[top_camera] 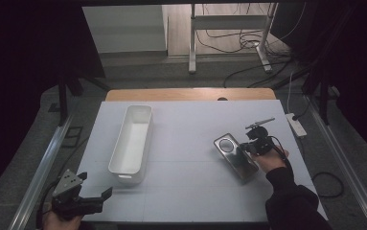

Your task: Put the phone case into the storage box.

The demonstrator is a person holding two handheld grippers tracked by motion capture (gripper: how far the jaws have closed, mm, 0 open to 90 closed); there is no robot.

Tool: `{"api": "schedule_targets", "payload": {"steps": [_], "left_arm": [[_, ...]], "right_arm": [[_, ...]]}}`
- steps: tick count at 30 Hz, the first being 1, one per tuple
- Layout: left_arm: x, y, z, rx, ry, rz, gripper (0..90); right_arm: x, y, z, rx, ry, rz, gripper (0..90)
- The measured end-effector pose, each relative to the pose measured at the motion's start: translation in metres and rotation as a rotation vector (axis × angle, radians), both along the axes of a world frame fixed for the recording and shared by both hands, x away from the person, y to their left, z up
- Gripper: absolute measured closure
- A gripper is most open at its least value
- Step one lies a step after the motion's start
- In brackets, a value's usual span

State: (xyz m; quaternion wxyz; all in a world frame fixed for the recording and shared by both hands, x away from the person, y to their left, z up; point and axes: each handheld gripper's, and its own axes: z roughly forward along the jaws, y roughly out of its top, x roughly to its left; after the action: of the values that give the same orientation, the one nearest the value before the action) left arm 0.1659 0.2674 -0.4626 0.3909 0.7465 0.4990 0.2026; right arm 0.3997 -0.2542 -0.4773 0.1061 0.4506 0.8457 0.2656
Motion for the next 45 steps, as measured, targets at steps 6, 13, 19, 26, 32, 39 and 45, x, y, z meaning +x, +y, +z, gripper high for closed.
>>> {"api": "schedule_targets", "payload": {"steps": [6, 13, 19, 26, 32, 39, 45], "left_arm": [[0.004, -0.006, 0.007, -0.027, -0.004, -0.023, 0.0], [0.011, -0.015, 0.012, -0.032, 0.004, -0.052, 0.0], [0.022, -0.025, 0.019, -0.042, -0.001, -0.084, 0.0], [0.035, -0.033, 0.027, -0.053, -0.031, -0.11, 0.0], [0.044, -0.042, 0.031, -0.063, -0.053, -0.132, 0.0], [0.058, -0.055, 0.034, -0.057, -0.059, -0.165, 0.0], [0.07, -0.065, 0.037, -0.06, -0.056, -0.186, 0.0]], "right_arm": [[-0.005, 0.003, 0.009, 0.035, -0.041, 0.008, 88.6], [-0.01, 0.008, 0.02, 0.063, -0.081, 0.006, 88.7], [-0.013, 0.01, 0.027, 0.083, -0.112, 0.011, 88.6], [-0.017, 0.013, 0.036, 0.103, -0.139, 0.01, 88.6], [-0.019, 0.016, 0.041, 0.119, -0.155, 0.014, 88.6], [-0.022, 0.02, 0.045, 0.129, -0.169, 0.02, 88.6], [-0.023, 0.025, 0.048, 0.137, -0.178, 0.023, 88.6]]}}
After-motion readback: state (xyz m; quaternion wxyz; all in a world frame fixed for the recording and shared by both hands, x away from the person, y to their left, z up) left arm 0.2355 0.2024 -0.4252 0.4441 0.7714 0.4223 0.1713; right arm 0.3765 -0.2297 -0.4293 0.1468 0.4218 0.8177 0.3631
